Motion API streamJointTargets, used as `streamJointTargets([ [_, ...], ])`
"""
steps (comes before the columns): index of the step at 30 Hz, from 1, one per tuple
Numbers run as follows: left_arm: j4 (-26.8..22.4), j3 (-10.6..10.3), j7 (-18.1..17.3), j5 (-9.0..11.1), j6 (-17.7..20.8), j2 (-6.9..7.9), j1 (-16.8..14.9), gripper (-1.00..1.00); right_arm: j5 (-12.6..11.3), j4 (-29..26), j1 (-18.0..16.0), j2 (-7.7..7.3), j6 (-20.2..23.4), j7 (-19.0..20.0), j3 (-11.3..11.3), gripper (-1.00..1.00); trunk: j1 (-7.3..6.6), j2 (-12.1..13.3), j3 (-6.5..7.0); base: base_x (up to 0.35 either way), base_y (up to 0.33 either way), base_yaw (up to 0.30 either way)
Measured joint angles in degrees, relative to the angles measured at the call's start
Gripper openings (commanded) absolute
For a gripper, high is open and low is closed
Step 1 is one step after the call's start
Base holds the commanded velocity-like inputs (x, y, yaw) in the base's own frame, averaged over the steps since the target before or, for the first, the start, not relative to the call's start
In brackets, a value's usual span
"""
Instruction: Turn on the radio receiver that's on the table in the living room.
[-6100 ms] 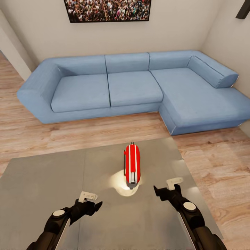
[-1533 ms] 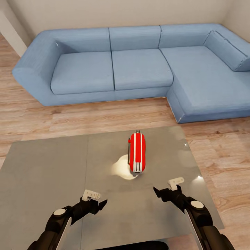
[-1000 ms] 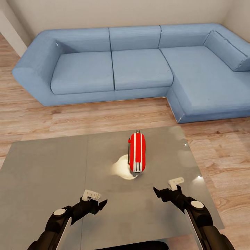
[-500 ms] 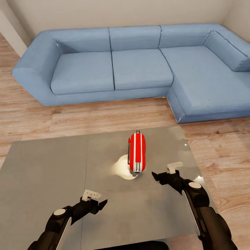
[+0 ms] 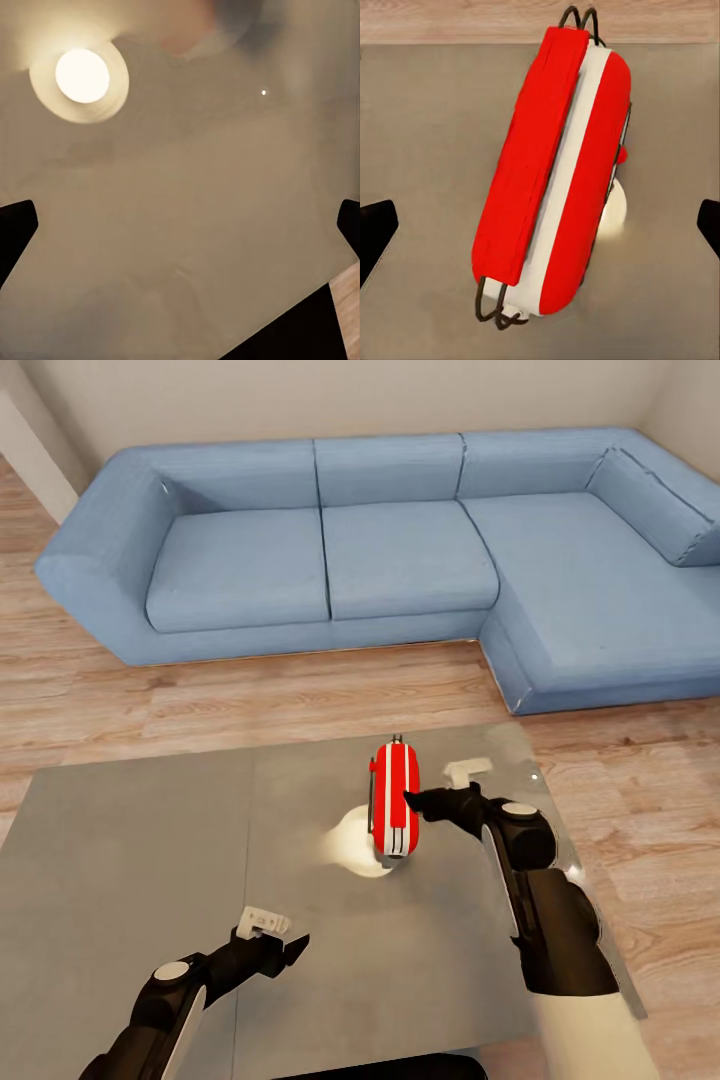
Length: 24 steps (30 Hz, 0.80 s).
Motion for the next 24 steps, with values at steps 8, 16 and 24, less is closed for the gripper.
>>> streamJointTargets([
  [8, 0.0, 0.0, 0.0, 0.0, 0.0, 0.00, 0.0, 1.00, 6.5, 0.6, -2.6, 3.41, 1.4, -0.2, 0.1, 1.00, 0.00, 0.0, 0.00, 0.000, 0.000, 0.000],
  [16, -0.1, 0.0, 0.0, 0.0, 0.0, 0.00, 0.0, 1.00, 6.6, 19.1, -13.1, 3.41, -0.6, -6.5, 0.0, 1.00, 0.00, 0.0, 0.00, 0.000, 0.000, 0.000],
  [24, -0.1, 0.0, 0.0, 0.0, 0.0, 0.00, 0.0, 1.00, 3.7, 23.2, -15.2, 3.41, -2.8, -7.7, 0.0, 1.00, 0.00, 0.0, 0.00, 0.000, 0.000, 0.000],
])
